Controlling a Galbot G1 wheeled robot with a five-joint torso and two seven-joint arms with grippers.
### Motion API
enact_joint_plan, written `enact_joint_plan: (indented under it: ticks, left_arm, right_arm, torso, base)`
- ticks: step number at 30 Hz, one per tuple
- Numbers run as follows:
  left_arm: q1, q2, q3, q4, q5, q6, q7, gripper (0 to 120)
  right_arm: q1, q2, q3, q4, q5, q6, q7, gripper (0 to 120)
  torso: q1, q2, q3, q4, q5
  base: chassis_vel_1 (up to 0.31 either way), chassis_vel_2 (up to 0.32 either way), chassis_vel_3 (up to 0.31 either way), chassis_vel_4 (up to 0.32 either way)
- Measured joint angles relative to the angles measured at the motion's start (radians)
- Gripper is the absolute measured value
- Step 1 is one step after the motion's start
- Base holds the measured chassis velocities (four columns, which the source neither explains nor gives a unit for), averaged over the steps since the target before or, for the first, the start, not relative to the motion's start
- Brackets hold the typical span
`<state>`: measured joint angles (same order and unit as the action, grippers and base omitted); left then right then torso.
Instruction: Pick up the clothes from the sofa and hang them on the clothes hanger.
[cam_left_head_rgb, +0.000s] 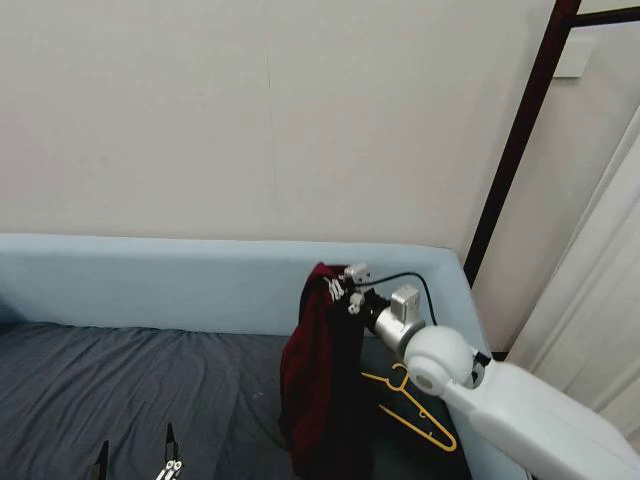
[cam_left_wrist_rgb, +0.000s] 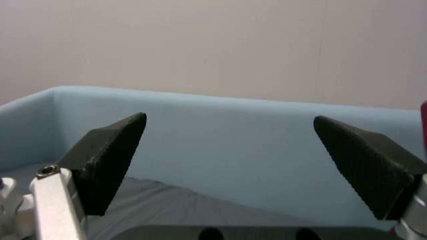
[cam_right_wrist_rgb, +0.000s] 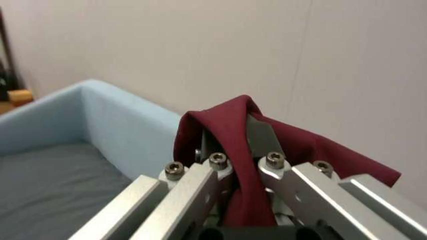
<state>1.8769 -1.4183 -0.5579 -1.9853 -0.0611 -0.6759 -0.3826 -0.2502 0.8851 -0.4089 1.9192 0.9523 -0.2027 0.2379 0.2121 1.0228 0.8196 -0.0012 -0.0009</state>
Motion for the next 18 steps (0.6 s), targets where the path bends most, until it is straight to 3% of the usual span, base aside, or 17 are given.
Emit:
enact_joint_plan:
  ticks: [10, 18]
  left_arm:
    - [0.002, -0.032, -0.018, -0.017, -0.002, 0.001, -0.007, 99]
    - [0.022, -0.048, -0.090, -0.017, -0.049, -0.021, -0.023, 99]
  right_arm:
    - [0.280, 0.093, -0.127, -0.108, 0.128, 0.024, -0.034, 0]
    - [0.454, 0.250, -0.194, -0.206, 0.184, 0.038, -0.049, 0]
  torso:
    - [0.000, 0.000, 0.000, -0.0001, -0.0002]
    - [0.000, 0.000, 0.000, 0.0003, -0.0003]
  base:
    - [0.000, 0.000, 0.000, 0.000]
    - [0.000, 0.000, 0.000, 0.000]
